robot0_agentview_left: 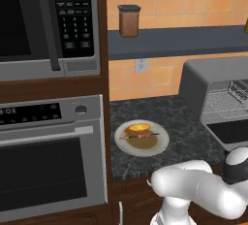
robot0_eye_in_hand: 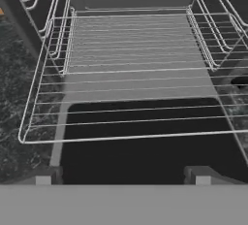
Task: Pick up the kebab skewer and baguette bread, and place them inside the toaster oven. Close the toaster oven door and start by setting the timer.
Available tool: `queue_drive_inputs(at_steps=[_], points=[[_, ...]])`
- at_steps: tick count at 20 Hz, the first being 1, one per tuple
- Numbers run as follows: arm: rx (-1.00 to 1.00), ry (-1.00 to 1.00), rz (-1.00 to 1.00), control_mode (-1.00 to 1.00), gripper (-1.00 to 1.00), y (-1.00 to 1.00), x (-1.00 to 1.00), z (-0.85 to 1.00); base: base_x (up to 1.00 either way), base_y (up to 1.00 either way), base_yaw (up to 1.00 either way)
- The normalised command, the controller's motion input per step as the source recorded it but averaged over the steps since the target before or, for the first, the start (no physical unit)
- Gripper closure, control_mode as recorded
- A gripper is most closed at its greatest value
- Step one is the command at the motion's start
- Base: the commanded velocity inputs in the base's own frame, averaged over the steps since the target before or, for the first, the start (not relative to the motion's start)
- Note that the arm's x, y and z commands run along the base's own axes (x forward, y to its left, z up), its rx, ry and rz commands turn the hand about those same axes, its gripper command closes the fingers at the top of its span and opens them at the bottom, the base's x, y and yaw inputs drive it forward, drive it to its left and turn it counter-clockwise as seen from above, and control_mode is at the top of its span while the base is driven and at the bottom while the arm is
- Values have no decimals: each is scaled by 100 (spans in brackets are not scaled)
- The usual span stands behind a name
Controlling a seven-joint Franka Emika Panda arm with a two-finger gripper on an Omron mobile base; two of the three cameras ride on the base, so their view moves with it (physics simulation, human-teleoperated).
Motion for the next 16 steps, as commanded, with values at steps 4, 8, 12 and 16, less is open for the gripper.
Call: queue_drive_inputs(at_steps=[4, 8, 12, 16], points=[[-5, 0, 4, -100, -100, 85, -13, 44, 0, 0, 0], [-7, 5, 20, -100, -100, 100, -19, 5, 0, 0, 0], [-5, 11, 49, -100, -100, 100, -22, -10, 0, 0, 0], [-2, 16, 51, -100, -100, 100, -3, 0, 0, 0, 0]])
